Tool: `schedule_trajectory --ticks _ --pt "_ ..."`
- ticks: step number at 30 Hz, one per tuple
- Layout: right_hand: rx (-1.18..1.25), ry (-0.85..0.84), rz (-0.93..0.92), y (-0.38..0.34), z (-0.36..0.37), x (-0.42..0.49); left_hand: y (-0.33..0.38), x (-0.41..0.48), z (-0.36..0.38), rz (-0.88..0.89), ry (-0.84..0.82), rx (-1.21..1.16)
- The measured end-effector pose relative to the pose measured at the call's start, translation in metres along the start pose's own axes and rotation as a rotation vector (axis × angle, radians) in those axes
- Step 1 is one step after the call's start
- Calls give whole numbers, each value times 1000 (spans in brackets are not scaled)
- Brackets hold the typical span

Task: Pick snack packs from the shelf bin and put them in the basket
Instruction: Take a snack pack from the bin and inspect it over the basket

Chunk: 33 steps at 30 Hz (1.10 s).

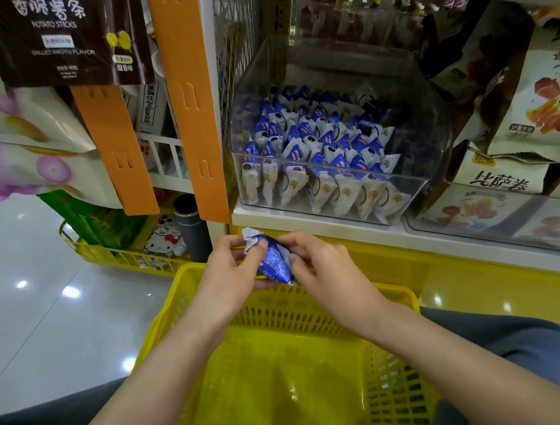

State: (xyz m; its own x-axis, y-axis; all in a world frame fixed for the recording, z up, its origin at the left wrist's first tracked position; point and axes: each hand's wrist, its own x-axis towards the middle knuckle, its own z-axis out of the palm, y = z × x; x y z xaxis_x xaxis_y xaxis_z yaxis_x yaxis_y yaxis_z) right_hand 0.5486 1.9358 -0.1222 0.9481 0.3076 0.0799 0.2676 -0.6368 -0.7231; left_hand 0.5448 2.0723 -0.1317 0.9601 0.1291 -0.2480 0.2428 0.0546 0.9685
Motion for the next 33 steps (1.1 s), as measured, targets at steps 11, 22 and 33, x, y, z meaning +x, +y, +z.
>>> schedule_trajectory --ticks 11,22,33 --pt "624 -176 276 -7 -17 5 11 -6 -8 43 -150 183" --pt "555 -153 108 -7 -16 7 10 -7 -6 74 -100 5" --pt "677 -91 177 -12 -9 2 16 -9 -12 53 -123 -79"
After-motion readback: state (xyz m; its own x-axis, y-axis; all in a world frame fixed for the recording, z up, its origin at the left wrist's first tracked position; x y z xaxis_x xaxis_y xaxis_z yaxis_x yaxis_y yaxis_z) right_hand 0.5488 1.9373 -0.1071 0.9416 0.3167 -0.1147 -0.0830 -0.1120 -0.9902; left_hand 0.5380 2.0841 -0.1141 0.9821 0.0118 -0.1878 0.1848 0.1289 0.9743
